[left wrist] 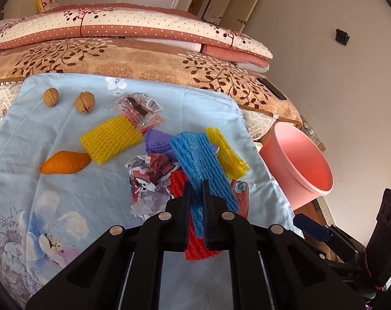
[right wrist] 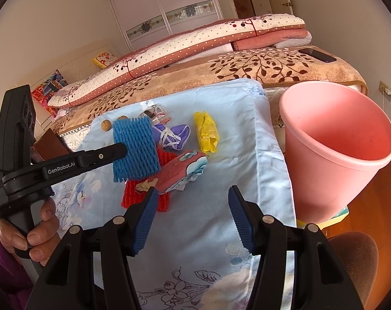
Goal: Collect trash
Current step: 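Grasp the red-and-blue printed wrapper with the right gripper while the left holds the blue net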
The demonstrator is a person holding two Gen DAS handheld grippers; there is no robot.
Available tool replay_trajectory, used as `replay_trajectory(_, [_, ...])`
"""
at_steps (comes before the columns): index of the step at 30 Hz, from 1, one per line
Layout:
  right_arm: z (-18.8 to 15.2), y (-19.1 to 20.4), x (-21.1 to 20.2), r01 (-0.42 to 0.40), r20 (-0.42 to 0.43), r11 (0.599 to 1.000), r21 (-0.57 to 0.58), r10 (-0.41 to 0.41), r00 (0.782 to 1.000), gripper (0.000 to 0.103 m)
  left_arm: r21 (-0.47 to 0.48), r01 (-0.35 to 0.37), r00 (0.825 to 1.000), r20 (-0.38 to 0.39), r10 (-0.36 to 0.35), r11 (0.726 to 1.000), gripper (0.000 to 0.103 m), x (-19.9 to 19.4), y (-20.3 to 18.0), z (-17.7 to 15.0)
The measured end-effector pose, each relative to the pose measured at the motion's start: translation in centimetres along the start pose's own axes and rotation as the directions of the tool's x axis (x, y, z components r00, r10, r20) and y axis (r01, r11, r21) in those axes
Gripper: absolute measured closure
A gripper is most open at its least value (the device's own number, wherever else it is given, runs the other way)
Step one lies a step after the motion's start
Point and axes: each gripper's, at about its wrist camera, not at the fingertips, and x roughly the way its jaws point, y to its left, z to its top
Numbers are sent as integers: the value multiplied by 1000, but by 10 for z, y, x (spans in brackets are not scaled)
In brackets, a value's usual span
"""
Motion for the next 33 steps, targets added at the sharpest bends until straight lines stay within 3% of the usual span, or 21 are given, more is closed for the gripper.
replay_trajectory(7, [11,3,20,-88,-51,993,83,93,994,53,11,-15,995,97,14,1000,96,-25,7,5])
replay_trajectory(14, [24,-4,47,-143,-105,959,246,173,979,53,-4,-18,994,109,19,1000,96,-32,18,4])
replay_trajectory(16, [26,-3,53,-145,-122,954,264,182,976,60,-8,-14,994,104,15,1000,96,-32,20,3])
replay_trajectory(23, [21,0,67,-99,-175,957,273,151,973,70,-4,-8,995,103,9,1000,96,-32,22,1])
replay_trajectory(25, [20,1,67,-93,-175,962,258,141,974,86,-7,-8,995,98,8,1000,96,-31,23,0])
replay_trajectory(33, [20,5,52,-50,-127,983,177,73,989,92,0,-7,995,102,7,1000,96,-35,19,-1])
